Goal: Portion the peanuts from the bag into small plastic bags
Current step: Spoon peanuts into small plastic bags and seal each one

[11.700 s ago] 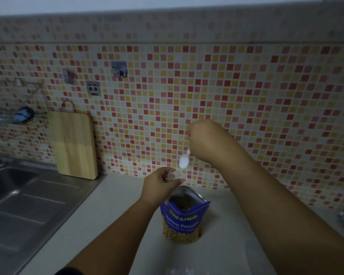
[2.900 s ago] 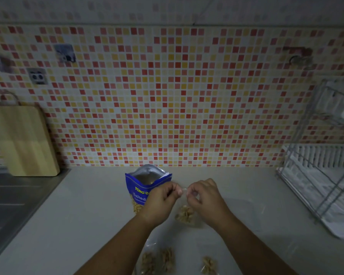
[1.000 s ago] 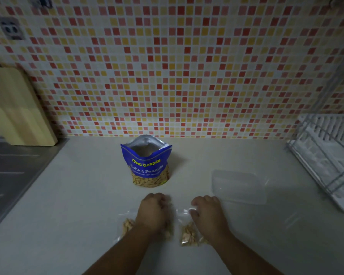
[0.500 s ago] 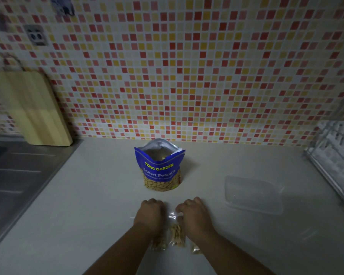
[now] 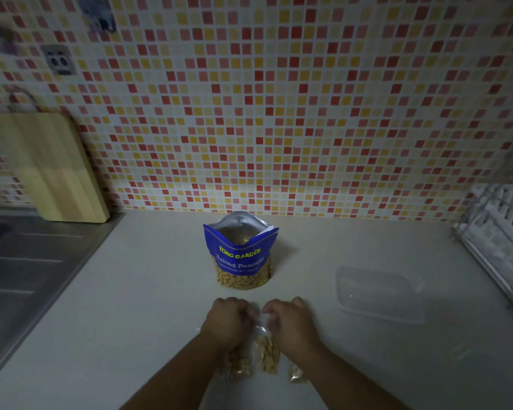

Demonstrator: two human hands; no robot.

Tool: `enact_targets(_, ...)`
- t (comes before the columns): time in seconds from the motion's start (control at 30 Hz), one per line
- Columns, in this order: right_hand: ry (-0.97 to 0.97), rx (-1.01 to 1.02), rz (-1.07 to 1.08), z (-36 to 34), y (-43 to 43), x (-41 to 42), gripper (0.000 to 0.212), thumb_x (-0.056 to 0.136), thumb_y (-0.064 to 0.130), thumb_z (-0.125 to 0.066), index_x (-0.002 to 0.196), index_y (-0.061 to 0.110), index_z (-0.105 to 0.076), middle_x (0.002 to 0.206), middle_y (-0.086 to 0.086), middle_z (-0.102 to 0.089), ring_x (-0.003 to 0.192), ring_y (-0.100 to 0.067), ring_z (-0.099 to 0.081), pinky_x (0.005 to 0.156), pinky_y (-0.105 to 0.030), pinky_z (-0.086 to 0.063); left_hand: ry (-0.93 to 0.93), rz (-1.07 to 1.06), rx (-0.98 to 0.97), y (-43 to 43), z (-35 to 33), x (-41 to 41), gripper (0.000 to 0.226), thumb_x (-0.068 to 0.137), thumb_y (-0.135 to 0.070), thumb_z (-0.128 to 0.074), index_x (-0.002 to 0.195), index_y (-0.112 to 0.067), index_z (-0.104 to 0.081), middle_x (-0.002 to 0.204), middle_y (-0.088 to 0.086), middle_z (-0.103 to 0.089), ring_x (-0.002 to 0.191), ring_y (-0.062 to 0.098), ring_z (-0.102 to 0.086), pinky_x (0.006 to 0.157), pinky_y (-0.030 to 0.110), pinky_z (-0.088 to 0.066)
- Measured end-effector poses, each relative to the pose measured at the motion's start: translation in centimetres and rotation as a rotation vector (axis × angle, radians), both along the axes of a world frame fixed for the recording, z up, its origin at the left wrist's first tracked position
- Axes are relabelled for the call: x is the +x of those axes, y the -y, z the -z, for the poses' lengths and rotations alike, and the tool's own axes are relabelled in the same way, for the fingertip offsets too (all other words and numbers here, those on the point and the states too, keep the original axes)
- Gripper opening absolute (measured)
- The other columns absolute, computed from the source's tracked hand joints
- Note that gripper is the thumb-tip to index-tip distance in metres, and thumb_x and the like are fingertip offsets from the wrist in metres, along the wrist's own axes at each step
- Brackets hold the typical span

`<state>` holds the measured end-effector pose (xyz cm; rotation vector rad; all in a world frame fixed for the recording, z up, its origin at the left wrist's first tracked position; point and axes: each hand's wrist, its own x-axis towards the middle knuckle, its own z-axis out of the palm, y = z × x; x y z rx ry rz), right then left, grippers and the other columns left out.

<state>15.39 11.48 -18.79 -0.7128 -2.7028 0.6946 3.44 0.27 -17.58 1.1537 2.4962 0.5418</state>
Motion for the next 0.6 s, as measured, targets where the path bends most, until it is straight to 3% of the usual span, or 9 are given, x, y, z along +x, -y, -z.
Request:
enact_targets(0.1, 0.033, 0.015, -0.040, -0.5, -0.1, 0.2, 0.035, 0.078, 0.040, -0.045, 0.098, 0.027, -0.070, 0.094, 0.005, -0.069, 0.095, -0.021, -0.050, 0.085, -0.029, -0.039, 0.046, 0.011, 0.048, 0.0, -0.6, -0.1, 0.015, 0.080, -0.030, -0.056, 0.077, -0.028, -0.070, 0.087, -0.002, -0.072, 0.088, 0.019, -0.062, 0.081, 0.025, -0.046)
enact_targets(0.2, -0.023, -0.010, 0.010, -1.2, 0.0, 0.1, 0.017, 0.075, 0.036, -0.058, 0.082, 0.029, -0.071, 0.081, 0.005, -0.068, 0.086, -0.020, -0.052, 0.080, -0.027, -0.041, 0.064, 0.047, 0.081, 0.1, -1.4, -0.2, 0.013, 0.082, -0.025, -0.059, 0.079, -0.027, -0.071, 0.085, -0.003, -0.072, 0.088, 0.019, -0.062, 0.082, 0.028, -0.047)
enact_targets(0.33, -0.152, 0.020, 0.058, -1.9, 0.0, 0.1, 0.018, 0.067, 0.045, -0.056, 0.068, 0.030, -0.067, 0.064, 0.010, -0.064, 0.069, -0.018, -0.056, 0.065, -0.023, -0.041, 0.082, 0.081, 0.175, 0.4, -3.0, -0.3, 0.015, 0.076, -0.026, -0.058, 0.079, -0.022, -0.073, 0.074, -0.014, -0.066, 0.078, 0.007, -0.060, 0.074, 0.022, -0.044)
enact_targets(0.43, -0.225, 0.039, 0.072, -3.0, -0.3, -0.3, 0.021, 0.065, 0.044, -0.055, 0.067, 0.028, -0.069, 0.066, 0.011, -0.065, 0.070, -0.017, -0.055, 0.064, -0.023, -0.039, 0.076, 0.114, 0.274, 0.1, -4.3, -0.4, 0.018, 0.073, -0.030, -0.056, 0.074, -0.019, -0.070, 0.064, -0.022, -0.057, 0.067, -0.002, -0.052, 0.067, 0.018, -0.040)
enact_targets(0.6, -0.298, -0.012, 0.071, -6.3, -1.3, -0.3, 0.027, 0.061, 0.047, -0.053, 0.066, 0.028, -0.071, 0.067, 0.008, -0.066, 0.077, -0.014, -0.049, 0.065, -0.016, -0.032, 0.081, 0.123, 0.407, -0.4, -7.1, -0.2, 0.014, 0.076, -0.020, -0.057, 0.073, -0.017, -0.070, 0.068, -0.017, -0.060, 0.074, 0.008, -0.060, 0.069, 0.018, -0.045)
